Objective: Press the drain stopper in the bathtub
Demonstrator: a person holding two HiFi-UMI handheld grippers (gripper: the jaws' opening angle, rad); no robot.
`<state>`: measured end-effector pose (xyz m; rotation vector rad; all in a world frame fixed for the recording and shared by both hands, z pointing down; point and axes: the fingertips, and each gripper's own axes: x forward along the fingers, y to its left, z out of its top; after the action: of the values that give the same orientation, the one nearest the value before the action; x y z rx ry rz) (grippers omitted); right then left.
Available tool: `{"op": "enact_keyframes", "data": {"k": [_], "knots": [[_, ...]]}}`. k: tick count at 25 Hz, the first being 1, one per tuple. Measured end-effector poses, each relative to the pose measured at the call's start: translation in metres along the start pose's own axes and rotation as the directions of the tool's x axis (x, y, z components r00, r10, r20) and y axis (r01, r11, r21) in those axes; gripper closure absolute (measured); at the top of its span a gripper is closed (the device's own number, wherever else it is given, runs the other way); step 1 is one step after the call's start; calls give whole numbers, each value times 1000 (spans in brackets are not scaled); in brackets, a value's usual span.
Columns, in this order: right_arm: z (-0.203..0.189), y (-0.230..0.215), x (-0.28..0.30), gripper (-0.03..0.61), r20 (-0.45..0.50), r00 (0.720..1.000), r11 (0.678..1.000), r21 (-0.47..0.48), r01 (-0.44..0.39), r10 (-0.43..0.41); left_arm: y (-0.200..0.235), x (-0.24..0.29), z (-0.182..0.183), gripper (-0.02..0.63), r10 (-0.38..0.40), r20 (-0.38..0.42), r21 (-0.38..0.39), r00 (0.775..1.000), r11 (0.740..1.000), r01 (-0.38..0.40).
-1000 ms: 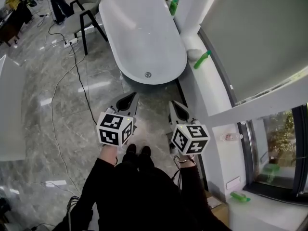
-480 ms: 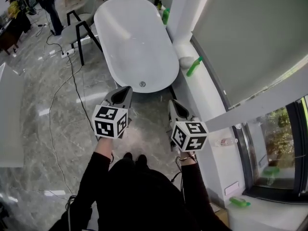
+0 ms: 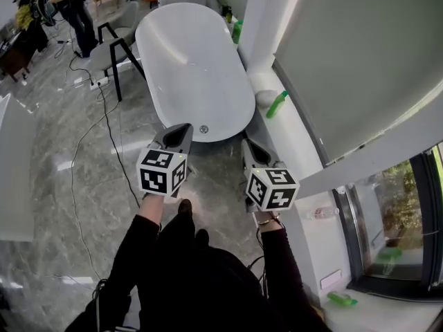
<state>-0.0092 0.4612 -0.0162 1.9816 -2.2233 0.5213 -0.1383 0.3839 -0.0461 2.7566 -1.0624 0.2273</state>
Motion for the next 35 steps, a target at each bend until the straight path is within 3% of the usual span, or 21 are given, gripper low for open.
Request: {"op": "enact_keyframes", "data": {"k": [13, 27, 35], "knots": [[22, -14, 65, 576, -22, 1000, 999, -31, -13, 12, 17, 50, -11, 609, -24, -54, -13, 998, 1000, 23], [19, -45, 213, 577, -148, 989, 1000, -4, 6, -7, 115, 166, -44, 609, -51, -158, -96, 986, 995, 36], [11, -68, 291, 577, -241, 970, 999, 26, 40, -32, 163, 227, -63, 609, -97, -241, -131, 966, 989, 66]]}}
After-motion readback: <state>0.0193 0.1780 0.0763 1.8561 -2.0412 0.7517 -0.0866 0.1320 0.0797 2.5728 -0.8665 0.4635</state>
